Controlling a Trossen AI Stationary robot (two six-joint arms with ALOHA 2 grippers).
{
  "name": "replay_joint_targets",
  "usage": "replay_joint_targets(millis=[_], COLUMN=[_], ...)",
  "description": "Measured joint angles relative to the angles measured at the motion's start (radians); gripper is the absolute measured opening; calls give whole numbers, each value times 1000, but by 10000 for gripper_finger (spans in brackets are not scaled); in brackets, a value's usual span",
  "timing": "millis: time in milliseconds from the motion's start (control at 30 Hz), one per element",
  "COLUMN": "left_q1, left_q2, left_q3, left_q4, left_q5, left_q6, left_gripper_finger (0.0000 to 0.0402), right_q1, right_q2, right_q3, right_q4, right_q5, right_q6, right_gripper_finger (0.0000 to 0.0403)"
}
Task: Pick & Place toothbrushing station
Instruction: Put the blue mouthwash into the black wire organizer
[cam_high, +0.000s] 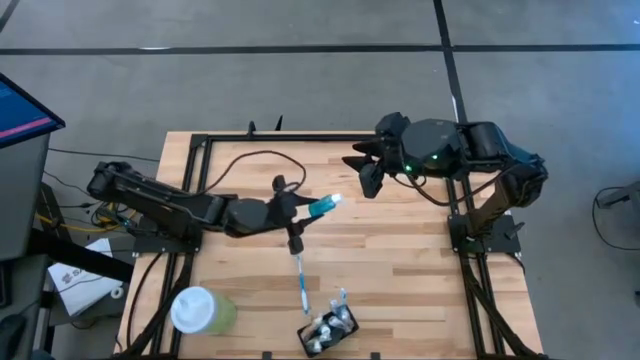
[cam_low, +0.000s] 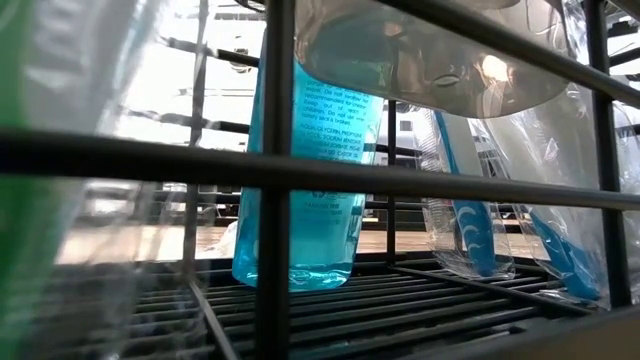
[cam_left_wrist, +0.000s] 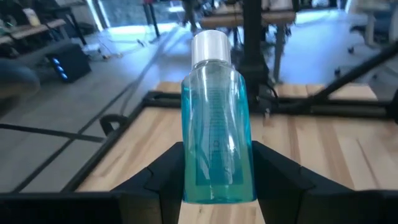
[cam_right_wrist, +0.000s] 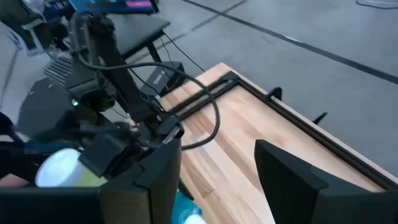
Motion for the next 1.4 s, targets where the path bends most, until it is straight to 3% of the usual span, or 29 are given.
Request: replay_joint_targets(millis=[167,300,467,633,800,933,1233,1400], left_q1=[0,0,-8,-18,-28,-37,-38,-37], left_q2=[-52,-71,-72,-72,-71,-71,-70,-70], left_q3=[0,0,0,0,0,0,-1,-1], left_q4=[1,1,-1,-5,-3,8,139,271], left_q5=[-24,-30,-29,-29,-29,-29,-29,-29], left_q6=[4,4,2,-10,-50,-74,-101,-80], left_gripper_finger=[153,152,154,152,153,152,151,152], right_q1=[24,46,73,89,71,52,53,53], right_q2=[0,-20,-116,-291,-477,-556,-557,-512], right_q3=[-6,-120,-408,-752,-1061,-1243,-1320,-1320], right_q4=[33,103,351,646,921,1098,1230,1416], right_q5=[14,31,28,42,-7,-61,-109,-188], right_q6=[-12,-14,12,89,327,447,532,482], right_gripper_finger=[194,194,196,193,192,198,219,225])
